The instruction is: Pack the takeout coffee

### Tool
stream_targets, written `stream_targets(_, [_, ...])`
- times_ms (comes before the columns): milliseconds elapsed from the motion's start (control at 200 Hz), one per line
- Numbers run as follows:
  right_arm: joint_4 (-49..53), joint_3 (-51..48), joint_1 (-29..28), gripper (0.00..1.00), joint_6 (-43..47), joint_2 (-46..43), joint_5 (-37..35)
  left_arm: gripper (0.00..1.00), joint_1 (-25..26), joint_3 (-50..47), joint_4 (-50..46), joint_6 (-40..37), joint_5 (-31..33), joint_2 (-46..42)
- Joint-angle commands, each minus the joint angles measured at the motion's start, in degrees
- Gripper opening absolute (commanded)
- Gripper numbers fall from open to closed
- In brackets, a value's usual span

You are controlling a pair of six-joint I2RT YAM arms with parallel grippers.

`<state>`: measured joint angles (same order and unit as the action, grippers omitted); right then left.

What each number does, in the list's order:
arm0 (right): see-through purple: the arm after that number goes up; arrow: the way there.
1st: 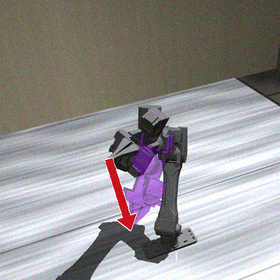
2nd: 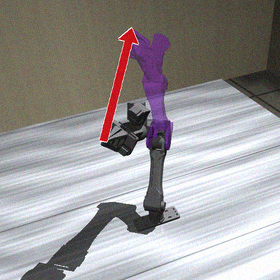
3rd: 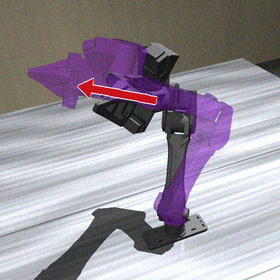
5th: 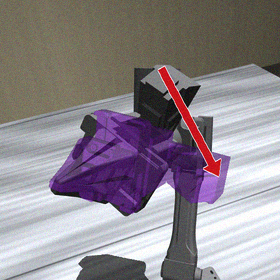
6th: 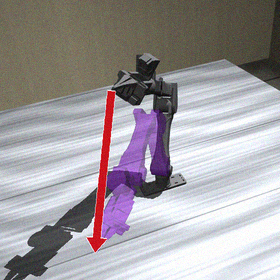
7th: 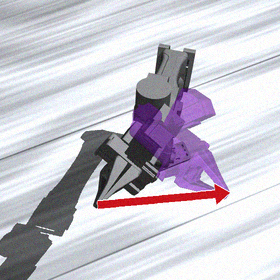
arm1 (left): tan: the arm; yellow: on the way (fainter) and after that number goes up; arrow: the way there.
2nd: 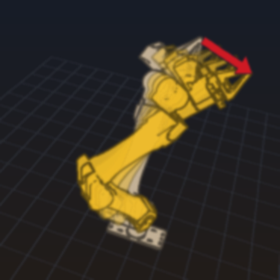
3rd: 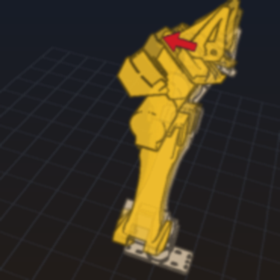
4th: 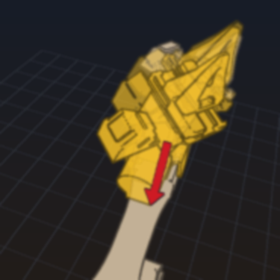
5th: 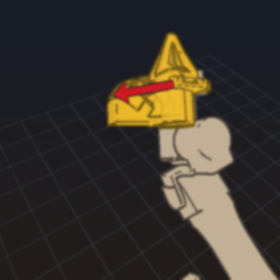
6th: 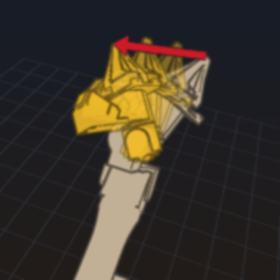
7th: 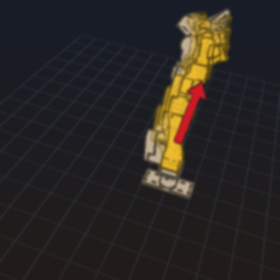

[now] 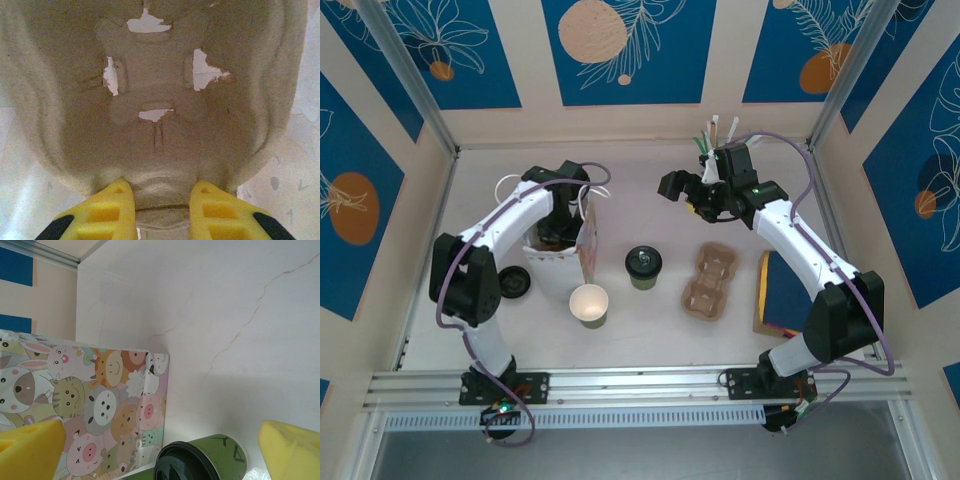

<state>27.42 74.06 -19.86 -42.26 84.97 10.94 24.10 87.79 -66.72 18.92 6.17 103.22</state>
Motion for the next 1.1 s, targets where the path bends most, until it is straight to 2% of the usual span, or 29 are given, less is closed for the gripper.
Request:
stream_targets(0, [0.3,0.2,0.0,0.99,0.4,0.1,1.2,0.18,-1.0,-0.6,-0.2,-1.4,-0.3,1.5])
stream_targets(1095, [1.0,-0.7,-0.1,0.99,0.5,-0.9,0.7,0.18,-1.4,-8.7,6.3,-1.1,-0.9,3.2])
